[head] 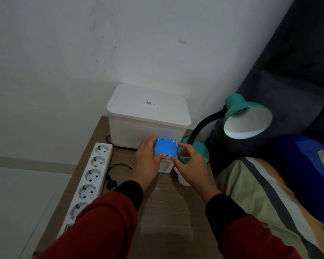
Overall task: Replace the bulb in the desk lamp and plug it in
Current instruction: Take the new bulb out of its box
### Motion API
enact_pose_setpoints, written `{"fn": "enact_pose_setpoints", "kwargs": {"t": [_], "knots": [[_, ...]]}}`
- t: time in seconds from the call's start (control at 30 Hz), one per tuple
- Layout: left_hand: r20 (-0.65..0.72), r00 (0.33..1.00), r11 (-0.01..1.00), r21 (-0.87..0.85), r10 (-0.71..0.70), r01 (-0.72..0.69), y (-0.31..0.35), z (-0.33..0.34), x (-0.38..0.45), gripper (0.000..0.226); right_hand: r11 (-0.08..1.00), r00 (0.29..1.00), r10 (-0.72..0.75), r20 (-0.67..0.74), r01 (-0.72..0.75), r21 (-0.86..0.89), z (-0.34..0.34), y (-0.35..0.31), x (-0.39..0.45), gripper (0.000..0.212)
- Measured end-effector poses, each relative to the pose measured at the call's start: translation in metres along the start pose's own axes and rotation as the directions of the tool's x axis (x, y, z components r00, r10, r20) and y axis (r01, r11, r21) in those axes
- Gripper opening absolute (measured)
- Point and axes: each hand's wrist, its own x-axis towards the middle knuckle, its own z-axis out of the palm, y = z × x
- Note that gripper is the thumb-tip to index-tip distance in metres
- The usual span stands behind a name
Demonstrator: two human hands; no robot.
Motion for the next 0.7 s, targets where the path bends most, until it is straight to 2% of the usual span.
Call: {"fn": "enact_pose_setpoints", "kwargs": {"t": [0.1, 0.3, 0.4, 0.47, 0.6, 0.7], "knots": [[-0.022, 0.999, 1.0, 0.012, -0.025, 0.025, 0.0, 0.005, 0.0, 0.059, 1.0, 1.0, 0.001, -0.017, 0.0, 0.019, -0.001, -0.001, -0.001, 0.047], [-0.031, 0.999, 1.0, 0.004, 0.013, -0.013, 0.002, 0.008, 0.001, 0.062, 0.992, 0.999, 0.011, -0.038, -0.006, 0.125, -0.007, -0.005, -0.002, 0.054], [-0.002, 0.999, 0.998, -0.044, 0.043, -0.043, 0.004, 0.009, 0.002, 0.073, 0.969, 0.999, -0.011, -0.048, 0.023, 0.248, -0.008, -0.01, 0.004, 0.065], [0.027, 0.993, 0.993, -0.038, 0.116, -0.115, 0.003, 0.007, 0.005, 0.084, 0.955, 0.999, -0.034, -0.043, 0.045, 0.293, -0.009, -0.014, 0.01, 0.072], [0.162, 0.94, 0.92, 0.211, 0.299, -0.329, 0.006, -0.009, 0.015, 0.104, 0.954, 0.995, -0.081, -0.061, 0.095, 0.285, -0.014, -0.015, 0.02, 0.069], [0.272, 0.927, 0.875, 0.342, 0.258, -0.343, 0.009, -0.022, 0.028, 0.111, 0.968, 0.992, -0.097, -0.082, 0.113, 0.222, -0.014, -0.011, 0.021, 0.049]]}}
